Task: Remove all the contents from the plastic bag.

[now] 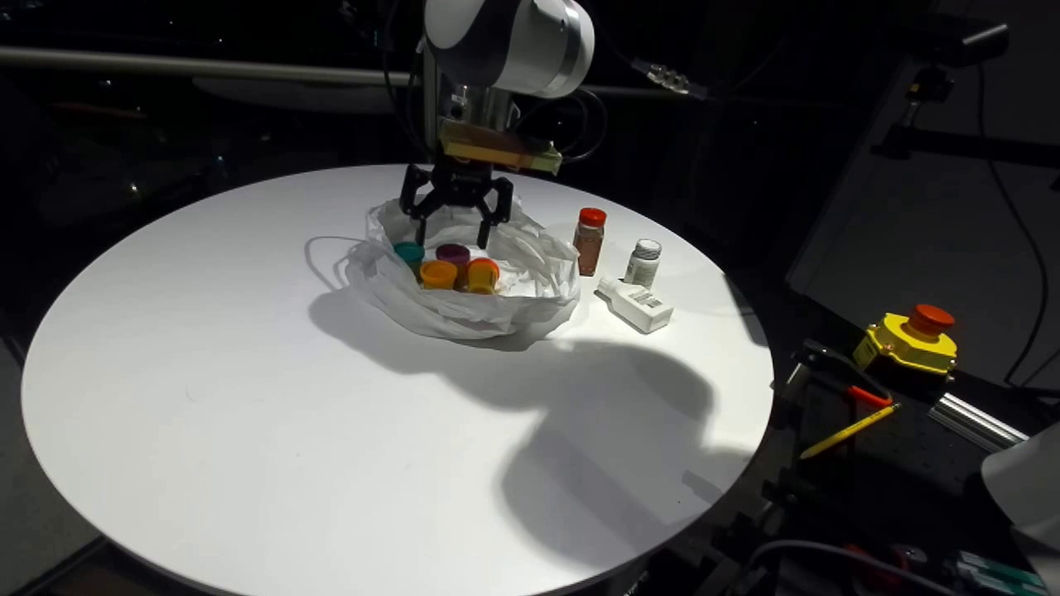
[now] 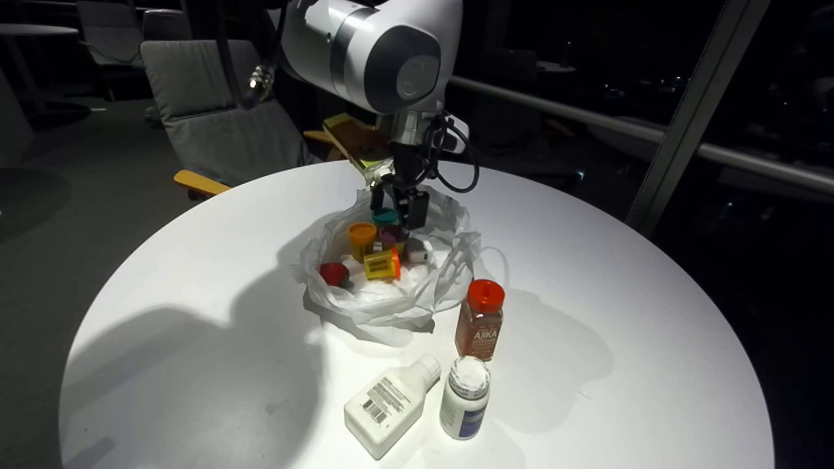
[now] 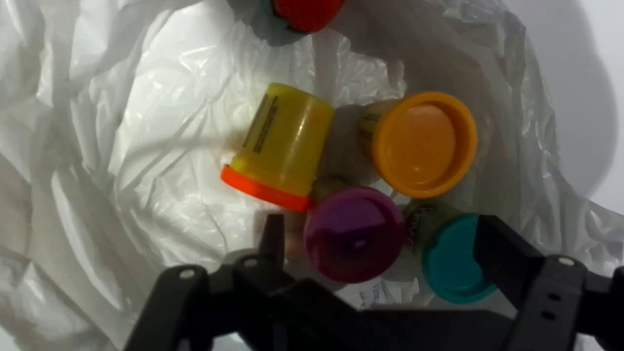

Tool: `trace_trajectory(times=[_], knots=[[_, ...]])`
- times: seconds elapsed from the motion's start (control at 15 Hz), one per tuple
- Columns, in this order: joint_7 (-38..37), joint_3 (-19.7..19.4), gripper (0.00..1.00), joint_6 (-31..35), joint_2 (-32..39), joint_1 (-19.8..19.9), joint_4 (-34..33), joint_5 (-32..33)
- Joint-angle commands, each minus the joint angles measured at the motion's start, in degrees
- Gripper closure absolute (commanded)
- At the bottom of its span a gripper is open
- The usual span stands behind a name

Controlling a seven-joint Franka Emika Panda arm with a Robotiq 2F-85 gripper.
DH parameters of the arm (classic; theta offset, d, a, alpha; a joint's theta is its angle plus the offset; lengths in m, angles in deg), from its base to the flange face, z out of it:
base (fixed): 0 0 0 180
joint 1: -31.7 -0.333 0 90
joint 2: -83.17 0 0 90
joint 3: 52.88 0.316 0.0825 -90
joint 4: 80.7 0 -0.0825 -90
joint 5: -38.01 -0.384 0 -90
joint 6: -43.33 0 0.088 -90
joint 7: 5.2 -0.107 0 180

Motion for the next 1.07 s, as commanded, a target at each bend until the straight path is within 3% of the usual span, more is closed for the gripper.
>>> trace_trajectory(times=[0.0, 0.33, 0.93, 1.0], knots=[[-0.7, -1.0, 0.00, -0.1, 0.9, -1.2, -2.2, 1.4], [-1.4, -2.7, 0.00, -1.2, 2.7, -2.1, -3.7, 3.9], [-0.9, -2.3, 0.00, -0.8, 3.5, -2.2, -4.8, 4.2], [-1.0, -2.5, 0.15, -1.0, 3.8, -2.5, -5.1, 4.5]])
